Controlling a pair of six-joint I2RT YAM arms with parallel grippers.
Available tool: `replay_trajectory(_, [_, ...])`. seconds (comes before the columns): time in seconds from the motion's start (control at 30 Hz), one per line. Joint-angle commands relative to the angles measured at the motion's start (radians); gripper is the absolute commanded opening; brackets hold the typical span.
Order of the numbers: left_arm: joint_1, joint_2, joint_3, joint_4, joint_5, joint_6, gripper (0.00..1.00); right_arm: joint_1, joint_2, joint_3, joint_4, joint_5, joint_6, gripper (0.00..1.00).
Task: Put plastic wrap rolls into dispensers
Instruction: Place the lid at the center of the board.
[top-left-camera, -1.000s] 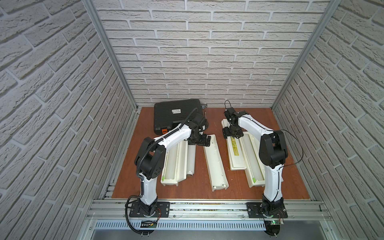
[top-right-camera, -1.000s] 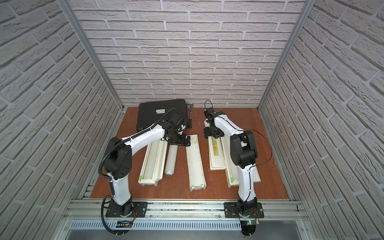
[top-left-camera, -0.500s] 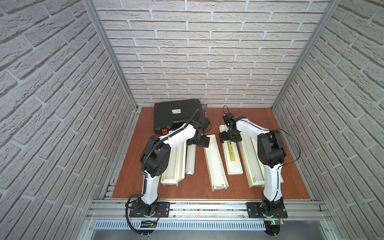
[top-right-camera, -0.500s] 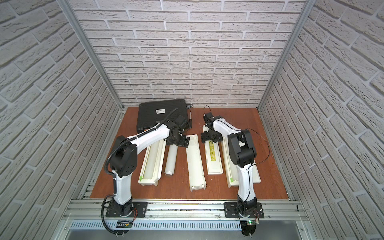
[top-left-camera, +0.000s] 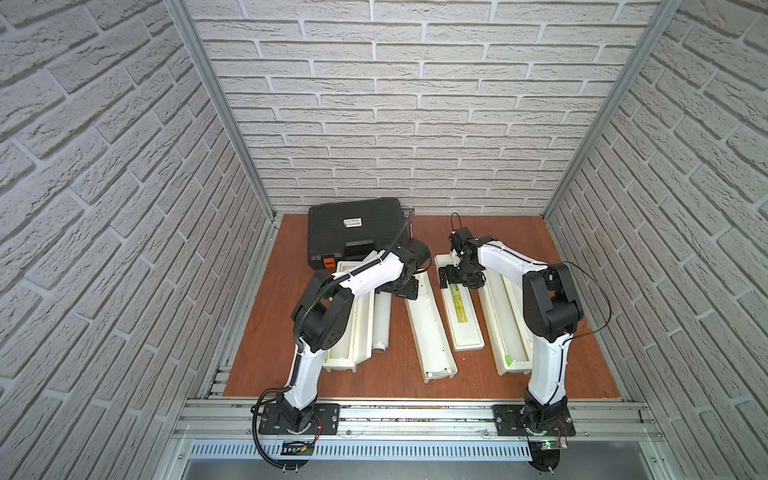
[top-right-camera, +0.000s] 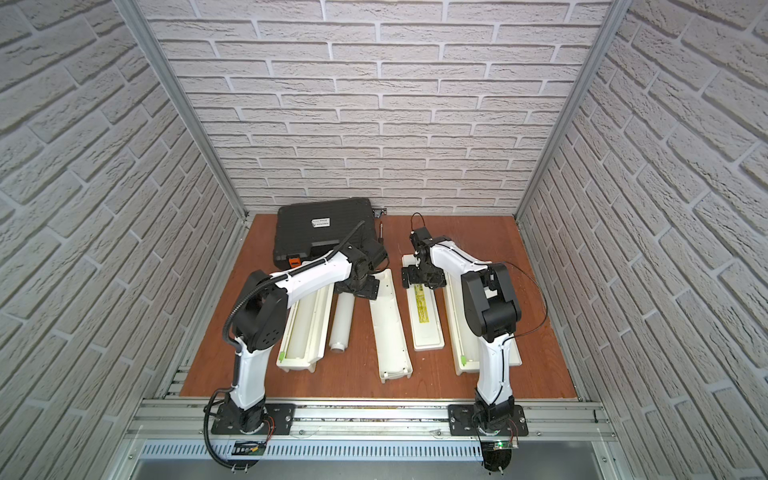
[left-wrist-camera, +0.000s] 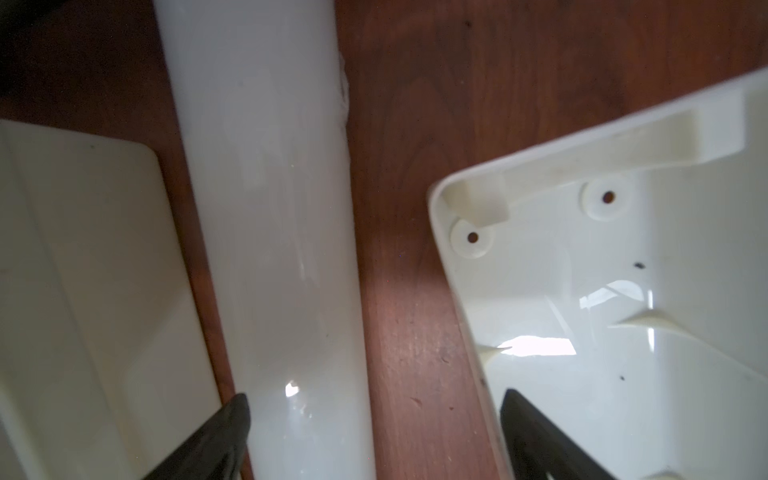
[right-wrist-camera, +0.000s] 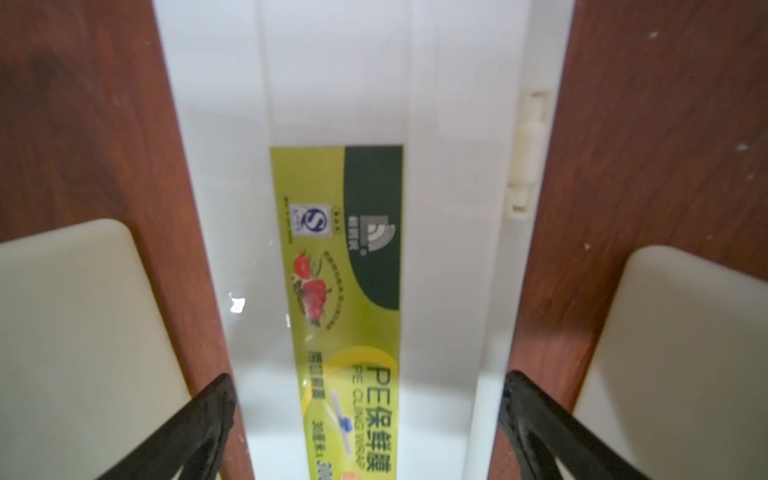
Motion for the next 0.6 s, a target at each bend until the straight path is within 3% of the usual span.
replay_trajectory(0.0, [-0.007,-0.081,-0.040,0.043,-0.036,-0.029,0.92,0.007,-0.041,-0.024,0.024,-0.017,0.006,1.00])
replay_trajectory(0.23, [-0.001,-0.149,-0.108,0.117,-0.041,-0.047,0.96,0.016,-0.142,-0.092,0.084,-0.114,-0.015,0.98])
replay_trajectory(0.4, [0.004,-0.147,-0.110,0.113,-0.038,-0.061,0.92,0.053,-0.217,-0.150,0.136,-0.221,-0.076,0.89])
replay_trajectory(0.57, [0.005,-0.152,-0.116,0.117,-0.040,-0.070,0.89,0.107,-0.266,-0.180,0.135,-0.251,-0.127,0.85])
